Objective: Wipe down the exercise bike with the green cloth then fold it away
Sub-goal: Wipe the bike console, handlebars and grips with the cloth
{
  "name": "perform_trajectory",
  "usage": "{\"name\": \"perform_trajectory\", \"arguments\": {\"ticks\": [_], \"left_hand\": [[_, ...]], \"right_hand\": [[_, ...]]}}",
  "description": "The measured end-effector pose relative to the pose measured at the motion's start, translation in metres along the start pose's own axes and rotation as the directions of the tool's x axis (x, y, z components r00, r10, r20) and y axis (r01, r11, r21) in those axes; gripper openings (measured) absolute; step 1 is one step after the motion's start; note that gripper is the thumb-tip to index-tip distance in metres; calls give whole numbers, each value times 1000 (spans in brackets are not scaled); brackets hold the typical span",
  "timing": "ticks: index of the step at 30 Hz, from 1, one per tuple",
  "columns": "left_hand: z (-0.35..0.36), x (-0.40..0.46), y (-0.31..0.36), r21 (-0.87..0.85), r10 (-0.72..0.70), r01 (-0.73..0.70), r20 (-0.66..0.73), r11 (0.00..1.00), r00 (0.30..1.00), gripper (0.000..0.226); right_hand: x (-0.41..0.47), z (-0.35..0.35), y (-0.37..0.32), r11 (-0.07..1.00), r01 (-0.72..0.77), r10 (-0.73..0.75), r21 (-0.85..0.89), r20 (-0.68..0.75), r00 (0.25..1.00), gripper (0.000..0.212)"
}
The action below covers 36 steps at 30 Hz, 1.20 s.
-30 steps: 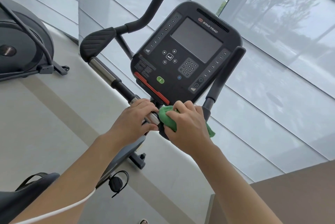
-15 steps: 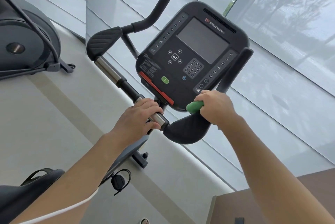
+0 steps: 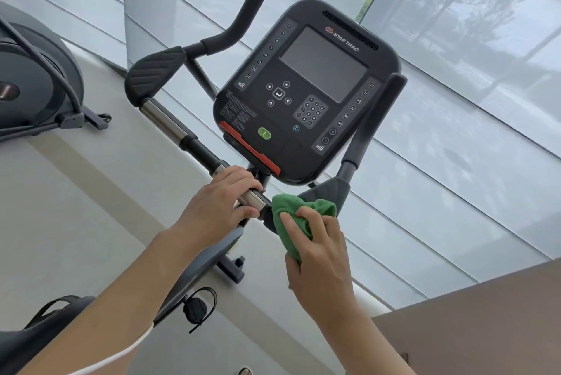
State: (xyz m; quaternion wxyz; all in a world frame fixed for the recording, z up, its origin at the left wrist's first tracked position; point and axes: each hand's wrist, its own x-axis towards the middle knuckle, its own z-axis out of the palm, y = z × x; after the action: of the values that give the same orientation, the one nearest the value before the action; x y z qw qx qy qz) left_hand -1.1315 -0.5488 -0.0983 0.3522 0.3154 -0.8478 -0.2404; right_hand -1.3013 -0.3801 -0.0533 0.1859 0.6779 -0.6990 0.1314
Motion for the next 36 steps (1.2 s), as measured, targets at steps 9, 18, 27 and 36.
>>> {"name": "perform_trajectory", "arguments": {"ticks": [9,18,27,36], "left_hand": [[4,4,-2,-15,-37,38,69,999,997,45],[2,2,4,-19,-76,78,90,997,993,47],[2,2,5,-40,-75,78,85,996,994,47],[1,3,4,5,-75,74,94,997,993,47]], "right_hand": [[63,11,47,955,-119,178,270,-207,962,30],[121,9,77,895,-368,424,251,-229,876,18],[45,2,14,857,-382,441,345,-108,891,12],[21,-25,40,719,-424,608,550,-205,767,28]]}}
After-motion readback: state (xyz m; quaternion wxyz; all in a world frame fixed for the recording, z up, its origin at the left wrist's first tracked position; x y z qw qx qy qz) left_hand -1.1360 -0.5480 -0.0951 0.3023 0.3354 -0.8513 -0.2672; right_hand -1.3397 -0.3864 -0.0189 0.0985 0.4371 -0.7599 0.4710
